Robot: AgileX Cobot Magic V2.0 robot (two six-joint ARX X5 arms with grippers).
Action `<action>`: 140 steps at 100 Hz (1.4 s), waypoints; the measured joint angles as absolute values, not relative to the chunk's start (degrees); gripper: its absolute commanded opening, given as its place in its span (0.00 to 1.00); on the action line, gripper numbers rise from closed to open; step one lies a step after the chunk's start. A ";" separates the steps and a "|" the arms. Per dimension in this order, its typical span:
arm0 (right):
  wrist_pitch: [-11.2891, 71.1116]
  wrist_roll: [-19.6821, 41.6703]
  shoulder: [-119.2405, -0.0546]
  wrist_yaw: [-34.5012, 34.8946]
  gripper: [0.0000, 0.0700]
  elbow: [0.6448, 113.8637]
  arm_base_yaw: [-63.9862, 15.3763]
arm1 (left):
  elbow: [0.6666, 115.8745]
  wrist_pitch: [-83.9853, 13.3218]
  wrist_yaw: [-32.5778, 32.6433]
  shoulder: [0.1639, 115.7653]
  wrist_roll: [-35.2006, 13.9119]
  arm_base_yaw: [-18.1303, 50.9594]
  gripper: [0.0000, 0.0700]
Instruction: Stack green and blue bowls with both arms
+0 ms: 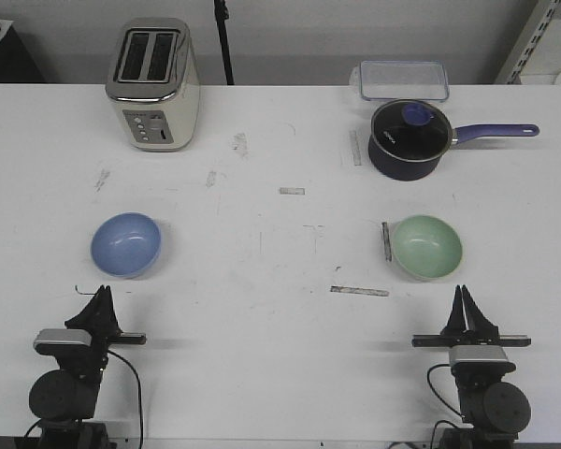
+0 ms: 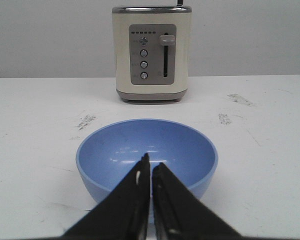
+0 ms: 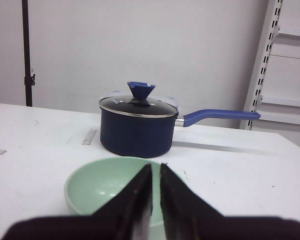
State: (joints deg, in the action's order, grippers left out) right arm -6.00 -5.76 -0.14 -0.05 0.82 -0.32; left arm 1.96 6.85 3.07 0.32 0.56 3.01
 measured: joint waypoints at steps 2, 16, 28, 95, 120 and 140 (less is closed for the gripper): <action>-5.96 -5.76 -0.14 -0.05 0.03 0.82 -0.32 | 1.96 6.85 3.07 0.32 0.56 3.01 0.00; -5.78 -5.74 -0.14 -0.05 0.02 0.82 -0.32 | 1.96 6.85 3.07 0.32 0.56 2.98 0.00; -5.21 -5.34 -0.14 -0.05 0.02 0.82 -0.32 | 1.96 6.85 3.07 0.32 0.56 3.01 0.00; 7.11 -0.40 -10.11 -0.05 0.02 13.47 -0.32 | 1.96 6.85 3.07 0.32 0.56 3.01 0.00; 14.83 0.84 -27.42 0.05 0.02 27.00 -0.32 | 1.96 6.85 3.07 0.32 0.56 2.98 0.00; 22.85 0.93 -42.09 0.05 0.02 38.54 -0.32 | 1.96 6.85 3.07 0.32 0.56 3.01 0.00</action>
